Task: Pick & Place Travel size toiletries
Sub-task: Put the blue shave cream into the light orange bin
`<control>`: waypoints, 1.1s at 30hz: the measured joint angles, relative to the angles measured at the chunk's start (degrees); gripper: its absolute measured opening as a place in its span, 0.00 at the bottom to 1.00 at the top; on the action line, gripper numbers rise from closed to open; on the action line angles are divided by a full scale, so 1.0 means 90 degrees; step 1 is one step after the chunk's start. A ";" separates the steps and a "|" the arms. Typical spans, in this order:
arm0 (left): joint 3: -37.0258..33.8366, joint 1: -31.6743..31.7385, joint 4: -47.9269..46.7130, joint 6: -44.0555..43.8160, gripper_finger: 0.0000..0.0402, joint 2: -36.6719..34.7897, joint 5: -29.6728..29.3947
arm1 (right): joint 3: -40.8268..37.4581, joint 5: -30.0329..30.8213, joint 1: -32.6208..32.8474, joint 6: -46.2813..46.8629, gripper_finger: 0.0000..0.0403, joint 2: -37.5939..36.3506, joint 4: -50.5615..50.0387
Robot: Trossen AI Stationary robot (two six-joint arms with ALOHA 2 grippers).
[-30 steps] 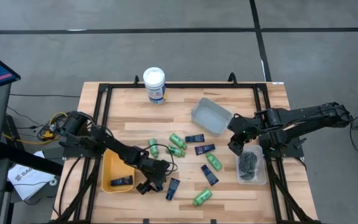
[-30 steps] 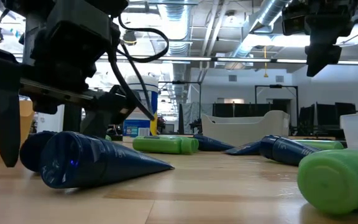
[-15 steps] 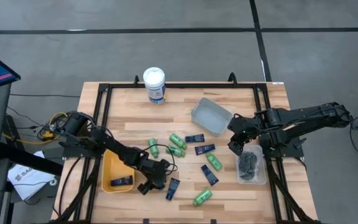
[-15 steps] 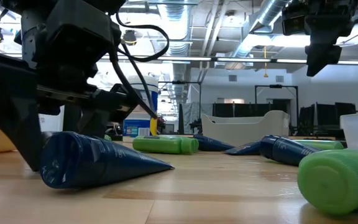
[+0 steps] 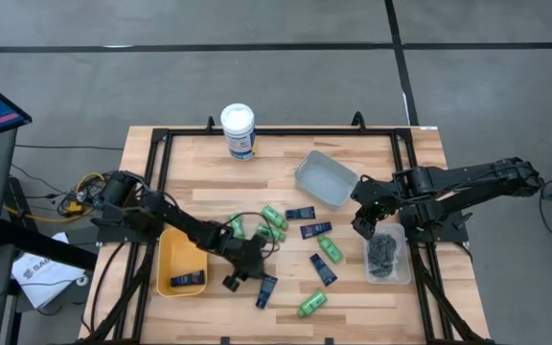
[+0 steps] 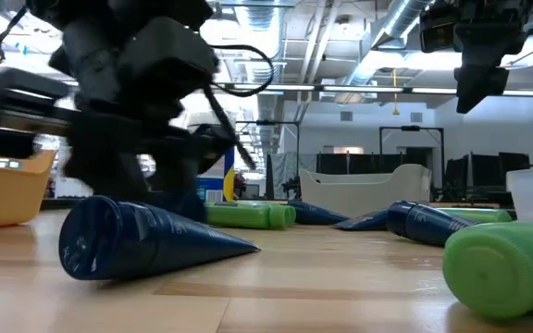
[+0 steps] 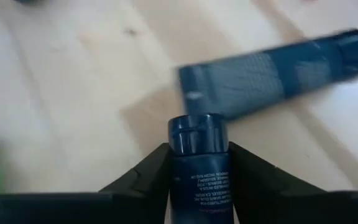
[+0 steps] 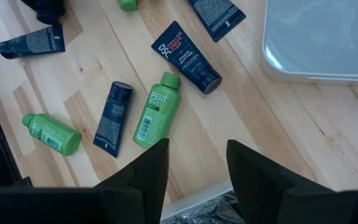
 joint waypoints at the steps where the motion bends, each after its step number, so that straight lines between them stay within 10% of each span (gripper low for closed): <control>1: 0.0027 0.0039 0.0001 -0.0003 0.34 0.0000 -0.0073 | 0.0000 0.0000 0.0000 0.0000 0.38 0.0000 0.0002; 19: 0.0216 0.0487 -0.1569 -0.1301 0.35 -0.2820 -0.2309 | 0.0000 0.0002 0.0000 -0.0019 0.36 0.0000 0.0029; 33: 0.0216 -0.0612 -0.5128 -0.5850 0.34 -0.4720 -0.1415 | 0.0000 0.0019 0.0000 -0.0056 0.35 0.0000 0.0063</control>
